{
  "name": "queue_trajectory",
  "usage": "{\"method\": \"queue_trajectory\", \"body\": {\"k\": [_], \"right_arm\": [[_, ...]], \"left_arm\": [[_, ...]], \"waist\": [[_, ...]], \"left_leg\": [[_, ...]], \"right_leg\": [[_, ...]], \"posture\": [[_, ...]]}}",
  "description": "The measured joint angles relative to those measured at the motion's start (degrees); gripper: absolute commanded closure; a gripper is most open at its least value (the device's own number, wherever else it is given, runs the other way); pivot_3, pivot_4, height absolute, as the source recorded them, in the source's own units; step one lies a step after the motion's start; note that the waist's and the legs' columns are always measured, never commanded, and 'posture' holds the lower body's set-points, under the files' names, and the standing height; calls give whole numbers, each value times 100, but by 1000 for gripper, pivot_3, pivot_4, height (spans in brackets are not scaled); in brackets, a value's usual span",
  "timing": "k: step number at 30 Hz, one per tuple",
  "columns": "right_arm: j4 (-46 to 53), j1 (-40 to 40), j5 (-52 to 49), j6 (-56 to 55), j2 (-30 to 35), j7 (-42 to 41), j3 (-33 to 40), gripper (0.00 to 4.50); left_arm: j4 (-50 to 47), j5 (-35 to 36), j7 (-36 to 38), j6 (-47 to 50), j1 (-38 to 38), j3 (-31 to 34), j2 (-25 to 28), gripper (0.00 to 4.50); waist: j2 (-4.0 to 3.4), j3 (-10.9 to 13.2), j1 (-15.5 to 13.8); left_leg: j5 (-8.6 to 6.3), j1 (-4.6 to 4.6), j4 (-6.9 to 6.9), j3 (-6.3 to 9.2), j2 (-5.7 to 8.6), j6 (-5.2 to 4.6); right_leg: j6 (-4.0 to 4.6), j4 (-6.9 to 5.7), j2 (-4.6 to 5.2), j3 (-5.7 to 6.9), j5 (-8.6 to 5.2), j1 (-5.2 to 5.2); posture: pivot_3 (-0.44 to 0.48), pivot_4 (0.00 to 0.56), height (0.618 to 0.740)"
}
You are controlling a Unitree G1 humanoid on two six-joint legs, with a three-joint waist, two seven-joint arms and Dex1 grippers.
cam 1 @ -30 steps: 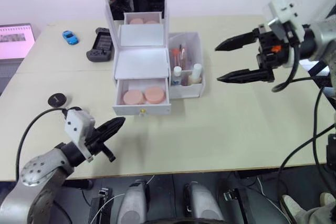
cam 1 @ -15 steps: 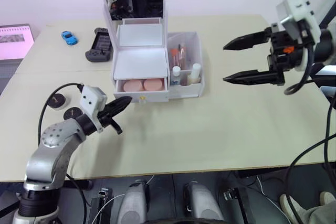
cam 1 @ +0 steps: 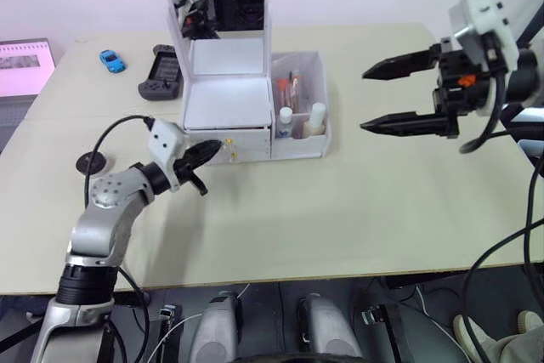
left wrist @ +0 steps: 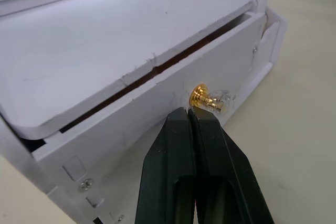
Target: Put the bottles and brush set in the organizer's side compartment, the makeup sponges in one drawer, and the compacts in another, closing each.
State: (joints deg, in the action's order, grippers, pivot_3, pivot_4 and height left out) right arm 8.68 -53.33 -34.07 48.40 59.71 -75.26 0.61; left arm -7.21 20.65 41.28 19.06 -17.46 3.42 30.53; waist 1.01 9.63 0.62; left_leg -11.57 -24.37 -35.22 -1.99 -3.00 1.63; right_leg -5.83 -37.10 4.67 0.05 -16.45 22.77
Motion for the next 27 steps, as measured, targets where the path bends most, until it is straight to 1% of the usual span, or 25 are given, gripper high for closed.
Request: {"method": "queue_trajectory", "body": {"k": [9, 18, 20, 22, 25, 27], "right_arm": [[144, 141, -130, 46, -1, 167, 38, 0], [197, 140, -334, 151, -1, 208, 38, 0], [142, 140, -396, 199, -5, 173, 38, 0], [15, 269, -483, 254, 23, 114, 99, 0], [-251, 750, -520, 274, 137, 10, 272, 0], [-429, 945, -517, 235, 136, 67, 410, 0]], "left_arm": [[330, -220, -33, -125, -330, -108, -164, 4417], [405, -373, -90, -204, -375, -188, -255, 4417], [194, -251, -66, -60, -245, -129, -206, 4417], [-257, 89, 47, 203, 115, 113, -1, 4417], [-683, 574, 142, 571, 621, 781, 372, 3627], [-773, 755, 235, 666, 933, 1177, 624, 2726]], "waist": [[0, 0, -19], [0, 0, -85], [1, 0, -92], [2, 0, -67], [2, 1, -64], [0, 1, -55]], "left_leg": [[0, 0, -4, 2, 0, 0], [0, 0, -7, 1, 1, 0], [0, -1, -5, 1, 0, 0], [0, -1, -1, -1, -2, 0], [0, 1, 2, 1, -4, 0], [0, 2, 2, 0, -4, 0]], "right_leg": [[0, -1, 0, 0, 0, -3], [0, -1, 1, 0, 0, -4], [0, 1, 1, 0, 0, -3], [0, 2, 1, -1, 0, -1], [1, -1, -1, 0, -1, 2], [3, -3, -1, 0, -2, 2]], "posture": [[0, 150, 740], [0, 150, 740], [0, 150, 740], [0, 150, 740], [0, 150, 740], [0, 150, 740]]}}
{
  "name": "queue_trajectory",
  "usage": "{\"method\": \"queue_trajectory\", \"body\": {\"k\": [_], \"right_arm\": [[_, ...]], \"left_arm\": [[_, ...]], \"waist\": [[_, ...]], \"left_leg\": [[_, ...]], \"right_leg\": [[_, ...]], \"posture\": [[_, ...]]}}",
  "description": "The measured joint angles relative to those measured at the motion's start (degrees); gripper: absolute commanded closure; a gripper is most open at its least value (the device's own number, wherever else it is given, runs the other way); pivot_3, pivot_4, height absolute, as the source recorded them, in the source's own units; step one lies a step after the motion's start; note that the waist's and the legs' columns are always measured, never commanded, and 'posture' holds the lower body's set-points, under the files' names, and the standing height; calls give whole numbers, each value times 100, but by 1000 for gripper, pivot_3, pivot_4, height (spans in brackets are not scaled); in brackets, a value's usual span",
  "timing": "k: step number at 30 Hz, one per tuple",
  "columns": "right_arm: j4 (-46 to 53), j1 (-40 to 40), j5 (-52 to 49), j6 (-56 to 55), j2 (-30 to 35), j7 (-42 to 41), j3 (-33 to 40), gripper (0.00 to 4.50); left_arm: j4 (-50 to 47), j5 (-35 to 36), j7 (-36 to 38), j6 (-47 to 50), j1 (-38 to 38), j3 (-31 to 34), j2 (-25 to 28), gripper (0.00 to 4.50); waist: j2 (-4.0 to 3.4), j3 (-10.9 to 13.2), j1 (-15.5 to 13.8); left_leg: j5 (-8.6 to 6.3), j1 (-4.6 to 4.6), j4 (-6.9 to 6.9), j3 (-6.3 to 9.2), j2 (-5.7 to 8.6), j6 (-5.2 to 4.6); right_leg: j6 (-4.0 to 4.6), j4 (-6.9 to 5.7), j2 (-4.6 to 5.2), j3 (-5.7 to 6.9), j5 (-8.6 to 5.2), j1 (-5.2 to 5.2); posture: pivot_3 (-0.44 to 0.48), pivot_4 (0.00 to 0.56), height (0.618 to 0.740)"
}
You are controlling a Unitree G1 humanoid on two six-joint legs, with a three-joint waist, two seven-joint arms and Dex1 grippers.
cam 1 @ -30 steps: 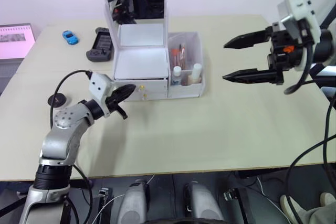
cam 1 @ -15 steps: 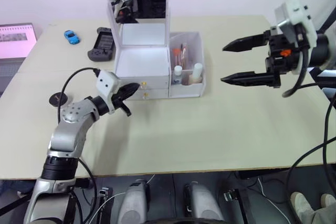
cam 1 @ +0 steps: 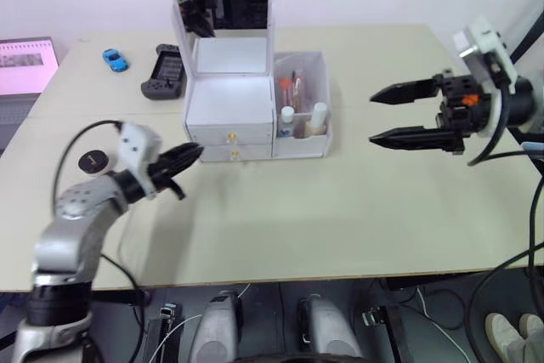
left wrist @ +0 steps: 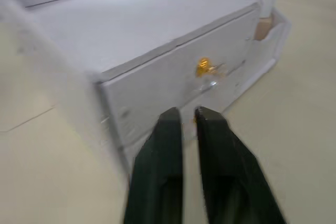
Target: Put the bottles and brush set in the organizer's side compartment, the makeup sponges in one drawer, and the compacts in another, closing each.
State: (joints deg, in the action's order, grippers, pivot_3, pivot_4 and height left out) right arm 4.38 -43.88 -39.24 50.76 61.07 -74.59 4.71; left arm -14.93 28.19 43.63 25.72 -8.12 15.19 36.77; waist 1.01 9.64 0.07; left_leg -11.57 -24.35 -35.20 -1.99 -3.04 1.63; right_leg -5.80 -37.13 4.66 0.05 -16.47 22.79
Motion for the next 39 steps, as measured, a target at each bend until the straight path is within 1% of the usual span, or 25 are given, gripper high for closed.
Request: {"method": "queue_trajectory", "body": {"k": [2, 5, 10, 16, 21, 23, 26, 28, 30, 32, 35, 39], "right_arm": [[-175, 254, -8, -91, 3, 53, 292, 0], [-625, 720, 95, -395, 15, 97, 627, 0], [-2160, 1380, 628, -1424, 42, -19, 940, 0], [-3730, 1595, 1145, -2608, 37, -49, 1107, 0], [-4125, 1663, 1213, -2941, -135, -112, 1136, 0], [-4205, 1662, 1235, -3023, -151, -115, 1135, 0], [-4159, 1636, 1293, -3152, -237, -113, 1134, 0], [-4092, 1634, 1319, -3198, -336, -87, 1134, 0], [-4050, 1545, 1308, -3009, -385, 15, 1127, 0], [-3735, 1327, 1109, -2426, -394, 48, 1126, 0], [-2880, 948, 834, -1857, -412, 3, 1061, 0], [-1750, 549, 738, -1496, -634, 117, 614, 0]], "left_arm": [[-10, 84, 147, 5, 431, 419, 262, 1583], [94, 149, 386, -54, 969, 1001, 526, 29], [911, 259, 841, -292, 1680, 2175, 862, 29], [2336, 119, 1312, -1073, 2432, 3096, 1006, 29], [3205, 62, 1440, -1579, 2742, 3420, 1024, 29], [3265, 63, 1437, -1621, 2804, 3499, 1023, 29], [3219, 77, 1424, -1659, 2708, 3512, 1023, 29], [3161, 77, 1419, -1653, 2637, 3492, 1024, 29], [2935, 84, 1396, -1589, 2612, 3419, 1024, 29], [2443, 154, 1270, -1350, 2548, 3284, 1017, 29], [1409, 344, 888, -898, 2268, 3015, 1013, 29], [-72, 694, 160, -43, 1743, 2303, 922, 29]], "waist": [[1, 0, 28], [8, -1, 28], [2, -2, 64], [1, -2, 107], [0, -3, 106], [0, -3, 78], [0, -4, 52], [1, -4, 67], [-2, -4, 84], [-7, -3, 89], [-8, -4, 84], [-6, -5, 74]], "left_leg": [[0, 0, 1, 0, 0, 0], [0, -2, -1, -1, 1, 0], [0, 0, 0, -11, 2, 0], [-2, 2, 11, -20, -1, -1], [-3, 5, 8, -24, -6, 1], [-3, 5, 8, -25, -5, 1], [-3, 5, 7, -26, -3, 2], [-3, 5, 8, -31, -1, 2], [-3, 4, 10, -39, 1, 2], [-3, 4, 10, -42, 0, 2], [-3, 4, 10, -37, -2, 2], [-3, 4, 9, -37, 2, 2]], "right_leg": [[2, 4, 2, 1, -1, -3], [16, 12, 4, 3, -9, -5], [23, 13, 8, 0, -13, -2], [23, 12, 7, -1, -13, 8], [26, 12, 11, -2, -14, 8], [27, 12, 17, -2, -15, 9], [29, 13, 25, 0, -16, 19], [29, 13, 29, -1, -15, 7], [28, 12, 35, -4, -15, 10], [28, 8, 36, -9, -15, 13], [27, 6, 35, -9, -14, 10], [24, 10, 35, -9, -13, 5]], "posture": [[0, 150, 740], [0, 150, 740], [0, 150, 740], [0, 150, 740], [0, 150, 740], [0, 150, 740], [0, 150, 740], [0, 150, 740], [0, 150, 740], [0, 150, 740], [0, 150, 740], [0, 150, 740]]}}
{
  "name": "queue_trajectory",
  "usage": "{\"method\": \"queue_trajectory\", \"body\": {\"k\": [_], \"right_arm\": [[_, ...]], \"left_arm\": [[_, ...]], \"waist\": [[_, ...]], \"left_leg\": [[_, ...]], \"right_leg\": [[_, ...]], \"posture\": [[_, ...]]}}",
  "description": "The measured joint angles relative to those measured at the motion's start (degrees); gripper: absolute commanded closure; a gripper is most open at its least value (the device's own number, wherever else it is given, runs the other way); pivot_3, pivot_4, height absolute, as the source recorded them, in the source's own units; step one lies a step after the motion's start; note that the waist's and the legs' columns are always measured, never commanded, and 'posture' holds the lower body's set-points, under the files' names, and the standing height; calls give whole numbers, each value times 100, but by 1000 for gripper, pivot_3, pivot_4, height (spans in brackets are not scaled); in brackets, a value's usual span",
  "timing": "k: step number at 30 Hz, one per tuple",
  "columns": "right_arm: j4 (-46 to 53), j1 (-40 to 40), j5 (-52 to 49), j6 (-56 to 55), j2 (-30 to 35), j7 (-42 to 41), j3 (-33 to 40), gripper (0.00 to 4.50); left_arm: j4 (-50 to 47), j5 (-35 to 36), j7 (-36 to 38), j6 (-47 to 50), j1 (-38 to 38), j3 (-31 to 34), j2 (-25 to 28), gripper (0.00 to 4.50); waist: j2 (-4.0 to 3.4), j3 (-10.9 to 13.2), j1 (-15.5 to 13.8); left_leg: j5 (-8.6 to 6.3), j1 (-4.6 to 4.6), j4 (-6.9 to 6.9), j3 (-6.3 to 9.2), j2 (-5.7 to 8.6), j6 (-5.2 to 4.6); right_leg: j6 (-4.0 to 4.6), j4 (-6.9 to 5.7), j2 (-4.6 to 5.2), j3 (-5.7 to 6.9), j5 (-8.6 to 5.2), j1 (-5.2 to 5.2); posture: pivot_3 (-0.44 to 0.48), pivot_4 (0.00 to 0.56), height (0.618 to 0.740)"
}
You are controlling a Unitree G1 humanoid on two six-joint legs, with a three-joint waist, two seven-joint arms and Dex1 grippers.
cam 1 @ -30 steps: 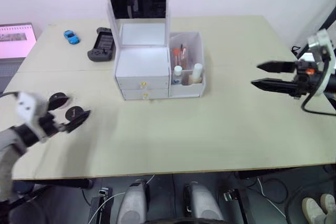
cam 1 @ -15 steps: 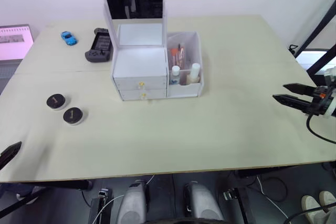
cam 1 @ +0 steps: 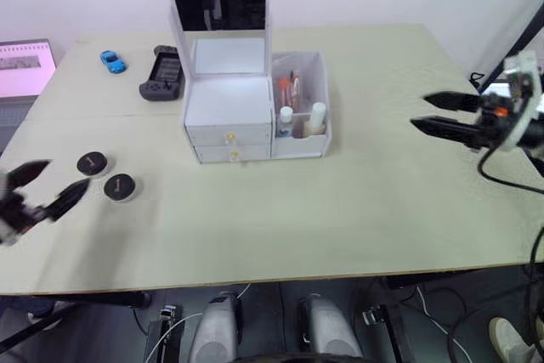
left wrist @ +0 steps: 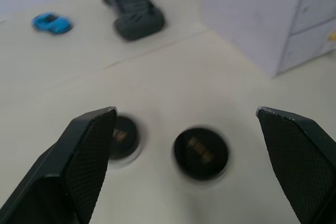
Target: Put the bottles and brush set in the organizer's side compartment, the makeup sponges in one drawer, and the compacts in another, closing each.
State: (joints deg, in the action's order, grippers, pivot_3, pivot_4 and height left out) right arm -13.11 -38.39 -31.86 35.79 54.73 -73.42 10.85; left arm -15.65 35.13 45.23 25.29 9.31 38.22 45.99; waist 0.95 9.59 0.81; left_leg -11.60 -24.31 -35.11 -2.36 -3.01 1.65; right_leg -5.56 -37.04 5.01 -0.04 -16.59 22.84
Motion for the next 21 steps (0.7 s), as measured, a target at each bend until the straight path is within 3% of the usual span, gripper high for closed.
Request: {"method": "queue_trajectory", "body": {"k": [5, 10, 12, 16, 21], "right_arm": [[805, -511, -6, 493, -186, 306, -512, 0], [1583, -943, -9, 759, -285, 510, -845, 0], [1794, -1013, -77, 859, -462, 634, -897, 0], [2018, -1201, -221, 1106, -644, 780, -1004, 0], [2180, -1659, -330, 1283, -679, 900, -1024, 0]], "left_arm": [[-1248, 252, -1199, 880, -839, -1063, -537, 29], [-1849, -88, -2368, 1241, -1147, -2512, -1679, 29], [-1812, -394, -2718, 1229, -1135, -3051, -2090, 29], [-1388, -1054, -3457, 1016, -1272, -3534, -2902, 29], [-841, -1666, -3725, 630, -1413, -3997, -3326, 29]], "waist": [[0, 2, -18], [1, 0, -17], [7, 1, -16], [5, 0, -36], [8, 0, -50]], "left_leg": [[1, -4, -5, 6, 6, -2], [1, -3, -10, 17, 6, -2], [2, -3, -13, 28, 3, -3], [2, -4, -14, 35, 4, -4], [2, -6, -18, 37, 5, -4]], "right_leg": [[-26, -5, -7, -1, 14, 0], [-41, -2, -22, -4, 22, -10], [-41, -5, -32, -3, 22, -10], [-40, -7, -34, 1, 22, -11], [-39, -5, -33, 4, 21, -13]], "posture": [[0, 150, 740], [0, 150, 740], [0, 150, 740], [0, 150, 740], [0, 150, 740]]}}
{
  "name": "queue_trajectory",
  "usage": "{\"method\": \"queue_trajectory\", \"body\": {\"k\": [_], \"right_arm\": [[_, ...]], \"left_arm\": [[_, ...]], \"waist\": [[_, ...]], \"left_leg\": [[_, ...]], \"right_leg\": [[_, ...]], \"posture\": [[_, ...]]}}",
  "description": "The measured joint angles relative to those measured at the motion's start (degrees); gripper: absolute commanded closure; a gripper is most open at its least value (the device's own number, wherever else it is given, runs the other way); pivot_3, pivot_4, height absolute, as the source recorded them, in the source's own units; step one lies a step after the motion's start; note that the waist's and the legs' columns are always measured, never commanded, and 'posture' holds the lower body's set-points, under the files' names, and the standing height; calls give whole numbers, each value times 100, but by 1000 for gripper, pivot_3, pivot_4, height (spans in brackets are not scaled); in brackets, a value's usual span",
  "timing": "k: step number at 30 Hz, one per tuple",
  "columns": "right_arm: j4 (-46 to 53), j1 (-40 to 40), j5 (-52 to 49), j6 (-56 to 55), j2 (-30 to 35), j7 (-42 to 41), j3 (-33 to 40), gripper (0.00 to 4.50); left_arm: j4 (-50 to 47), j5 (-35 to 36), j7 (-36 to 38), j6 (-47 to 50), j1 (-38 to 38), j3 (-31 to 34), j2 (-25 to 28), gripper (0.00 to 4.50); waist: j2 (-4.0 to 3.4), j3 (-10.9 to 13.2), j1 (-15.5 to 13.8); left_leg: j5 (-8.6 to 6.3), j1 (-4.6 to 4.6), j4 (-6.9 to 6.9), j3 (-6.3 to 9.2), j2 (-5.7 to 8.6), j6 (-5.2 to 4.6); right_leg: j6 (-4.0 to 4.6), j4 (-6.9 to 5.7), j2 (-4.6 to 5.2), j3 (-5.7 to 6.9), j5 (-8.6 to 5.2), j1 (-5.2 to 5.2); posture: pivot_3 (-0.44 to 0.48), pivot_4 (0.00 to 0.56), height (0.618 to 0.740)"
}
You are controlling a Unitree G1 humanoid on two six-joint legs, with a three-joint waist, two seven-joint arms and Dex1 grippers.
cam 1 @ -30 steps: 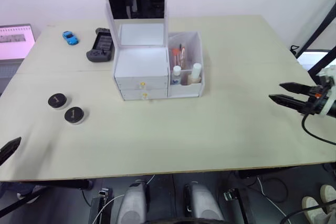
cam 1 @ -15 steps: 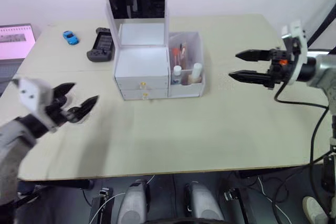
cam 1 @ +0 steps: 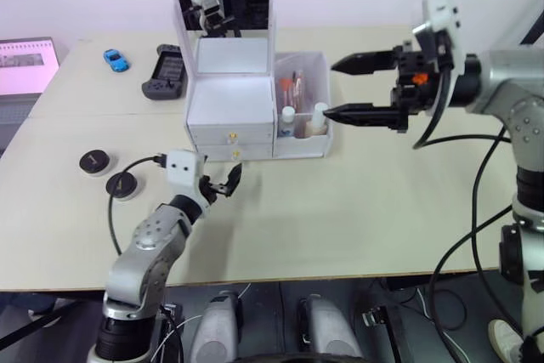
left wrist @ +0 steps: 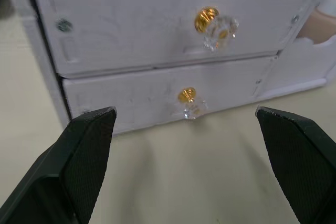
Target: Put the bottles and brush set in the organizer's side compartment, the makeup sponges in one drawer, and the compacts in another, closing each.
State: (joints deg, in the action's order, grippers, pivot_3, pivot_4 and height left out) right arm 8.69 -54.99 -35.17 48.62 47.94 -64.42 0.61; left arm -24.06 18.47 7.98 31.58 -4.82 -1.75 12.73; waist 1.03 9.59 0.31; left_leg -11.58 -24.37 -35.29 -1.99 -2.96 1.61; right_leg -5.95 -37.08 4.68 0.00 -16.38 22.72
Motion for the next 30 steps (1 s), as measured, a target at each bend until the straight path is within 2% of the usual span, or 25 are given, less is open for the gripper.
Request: {"method": "queue_trajectory", "body": {"k": [3, 5, 19, 22, 25, 30], "right_arm": [[-1, -98, -150, 201, -66, 98, 37, 0], [30, -200, -283, 330, -124, 157, 42, 0], [367, -170, -565, 646, 133, 424, 202, 0], [370, -150, -566, 637, 147, 442, 202, 0], [356, -131, -562, 597, 156, 442, 201, 0], [340, -106, -553, 527, 158, 438, 196, 0]], "left_arm": [[352, -214, -51, -350, -52, -31, -200, 815], [628, -326, -21, -569, -102, -101, -317, 1797], [1309, -802, -69, -1128, -510, -247, -850, 1797], [1475, -888, -77, -1187, -552, -285, -912, 2656], [1536, -940, -72, -1186, -563, -323, -941, 4196], [1520, -1003, -42, -1180, -554, -366, -953, 4224]], "waist": [[-1, -1, 5], [-2, -1, 8], [-2, -1, -111], [-2, -1, -113], [-2, -1, -104], [-2, -1, -104]], "left_leg": [[0, 0, 0, 0, 0, 0], [0, 0, 1, 0, 0, 0], [0, -1, -7, 4, 0, 0], [0, -1, -10, 5, 1, 0], [0, -2, -9, 4, 1, 0], [0, -2, -8, 6, 0, 0]], "right_leg": [[1, 0, 0, 0, 0, 0], [1, -1, 0, 0, 0, 1], [3, 0, 0, 4, -1, -3], [5, 0, 0, 4, -1, -5], [3, 2, 1, 4, -1, -4], [4, 1, 0, 5, -1, -4]], "posture": [[0, 150, 740], [0, 150, 740], [0, 150, 740], [0, 150, 740], [0, 150, 740], [0, 150, 740]]}}
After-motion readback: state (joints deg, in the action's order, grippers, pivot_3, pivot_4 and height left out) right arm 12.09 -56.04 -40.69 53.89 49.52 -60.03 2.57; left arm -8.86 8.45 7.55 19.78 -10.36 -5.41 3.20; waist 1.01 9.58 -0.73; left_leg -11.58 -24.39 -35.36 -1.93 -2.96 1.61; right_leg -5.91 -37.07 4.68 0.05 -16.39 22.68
